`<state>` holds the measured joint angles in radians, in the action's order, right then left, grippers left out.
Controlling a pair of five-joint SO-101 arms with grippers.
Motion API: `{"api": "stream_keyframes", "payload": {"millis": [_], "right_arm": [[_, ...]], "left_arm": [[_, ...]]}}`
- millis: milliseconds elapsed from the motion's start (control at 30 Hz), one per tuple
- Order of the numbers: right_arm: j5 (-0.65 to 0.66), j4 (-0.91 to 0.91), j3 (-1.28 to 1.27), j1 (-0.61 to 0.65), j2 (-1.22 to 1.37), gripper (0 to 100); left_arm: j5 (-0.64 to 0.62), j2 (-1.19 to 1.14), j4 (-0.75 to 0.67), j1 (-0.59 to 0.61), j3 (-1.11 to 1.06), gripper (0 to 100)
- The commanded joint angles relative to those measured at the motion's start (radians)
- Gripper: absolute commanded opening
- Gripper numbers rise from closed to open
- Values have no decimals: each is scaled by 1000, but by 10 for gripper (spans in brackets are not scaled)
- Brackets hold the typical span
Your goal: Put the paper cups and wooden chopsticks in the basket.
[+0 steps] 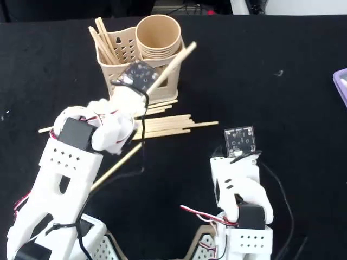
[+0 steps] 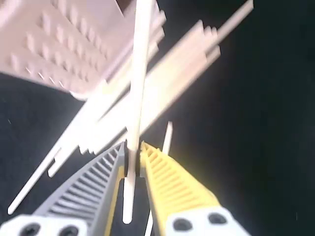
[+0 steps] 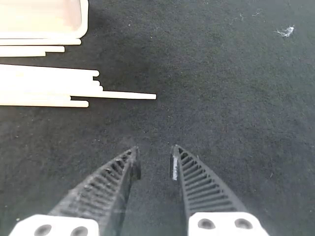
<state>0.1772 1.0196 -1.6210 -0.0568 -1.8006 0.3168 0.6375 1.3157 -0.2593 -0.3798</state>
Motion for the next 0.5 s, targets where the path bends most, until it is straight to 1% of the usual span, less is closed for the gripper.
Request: {"api": "stream_keyframes", "payload": {"millis": [0, 133, 467], "right_arm": [[11, -20, 10, 12, -67, 114], [11, -20, 8, 12, -67, 114], [11, -32, 4, 12, -67, 114]], "left_arm": [[-55, 28, -101, -8, 70, 30], [-97, 40, -144, -8, 85, 30], [-235, 40, -149, 1, 208, 30]]}}
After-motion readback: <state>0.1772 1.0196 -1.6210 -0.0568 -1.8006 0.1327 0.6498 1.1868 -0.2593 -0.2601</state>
